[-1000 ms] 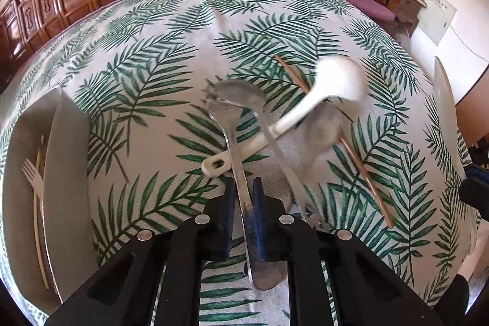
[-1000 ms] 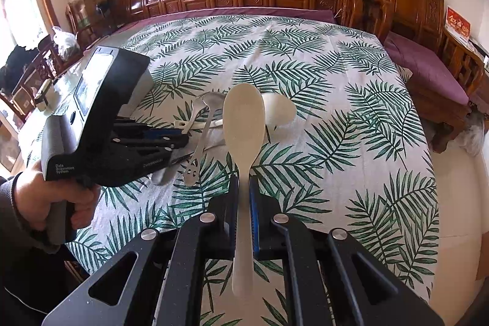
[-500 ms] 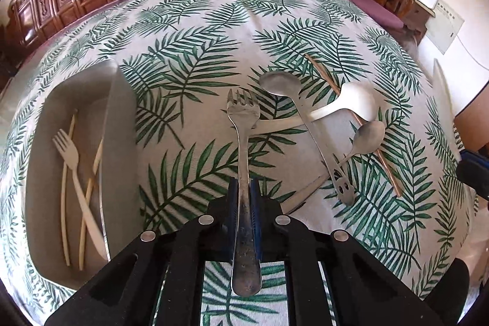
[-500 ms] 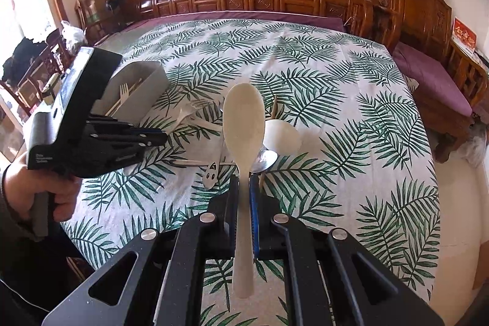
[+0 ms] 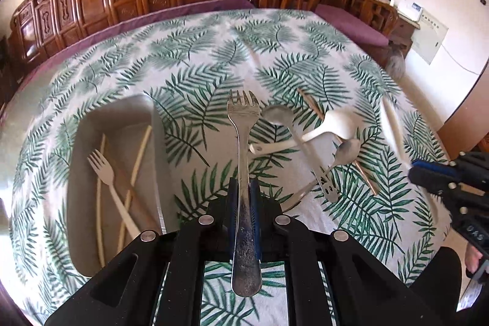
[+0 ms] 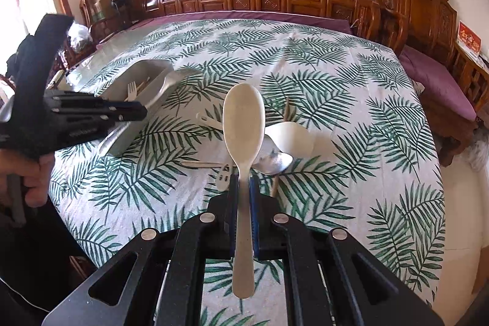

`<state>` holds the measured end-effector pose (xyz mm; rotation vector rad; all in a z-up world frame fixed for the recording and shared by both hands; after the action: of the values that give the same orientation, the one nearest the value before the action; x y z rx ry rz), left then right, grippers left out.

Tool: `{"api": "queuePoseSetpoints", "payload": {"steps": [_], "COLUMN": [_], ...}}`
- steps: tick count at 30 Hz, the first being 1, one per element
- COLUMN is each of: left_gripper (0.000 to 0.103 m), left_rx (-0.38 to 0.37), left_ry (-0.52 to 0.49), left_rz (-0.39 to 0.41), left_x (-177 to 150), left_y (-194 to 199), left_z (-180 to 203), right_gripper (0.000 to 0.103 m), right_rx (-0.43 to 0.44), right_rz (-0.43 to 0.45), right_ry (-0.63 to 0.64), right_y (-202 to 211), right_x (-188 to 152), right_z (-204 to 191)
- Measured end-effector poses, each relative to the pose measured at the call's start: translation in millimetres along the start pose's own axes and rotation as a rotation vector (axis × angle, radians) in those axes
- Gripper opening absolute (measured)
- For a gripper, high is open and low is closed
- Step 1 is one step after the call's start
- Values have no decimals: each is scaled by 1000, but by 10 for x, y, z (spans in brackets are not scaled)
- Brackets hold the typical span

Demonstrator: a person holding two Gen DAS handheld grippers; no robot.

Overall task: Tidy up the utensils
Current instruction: 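Carry the metal fork and white spoon with both tools over the grey tray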

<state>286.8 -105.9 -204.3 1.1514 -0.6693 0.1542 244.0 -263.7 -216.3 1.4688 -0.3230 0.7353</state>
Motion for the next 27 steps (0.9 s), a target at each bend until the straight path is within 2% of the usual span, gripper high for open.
{"api": "queuePoseSetpoints", "payload": {"steps": [15, 21, 27], "left_gripper": [7, 7, 7], "left_rx": [-40, -15, -15], "left_ry": [-11, 14, 93], "left_rz": [66, 80, 59], "left_x": [80, 7, -167], "left_y": [452, 439, 329], "left_z": [-588, -913, -1271], "right_gripper": [9, 9, 9], "right_rx": [72, 103, 122], "right_rz": [30, 47, 38], "right_ry": [11, 7, 29], "right_y": [-74, -148, -275], "right_x": [442, 684, 821], "right_z": [-591, -844, -1074]}}
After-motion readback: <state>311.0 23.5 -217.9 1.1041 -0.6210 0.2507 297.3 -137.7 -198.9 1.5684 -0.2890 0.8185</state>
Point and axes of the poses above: each gripper's, at about its wrist camera, not at the fingertips, and y roughly against the way its jaws point, z to its right, x to its top, the point moved 6 cm from there along -y, roughly the way its jaws point, and after that the axes turned 15 degrees about -x, right-handed, at the moved point
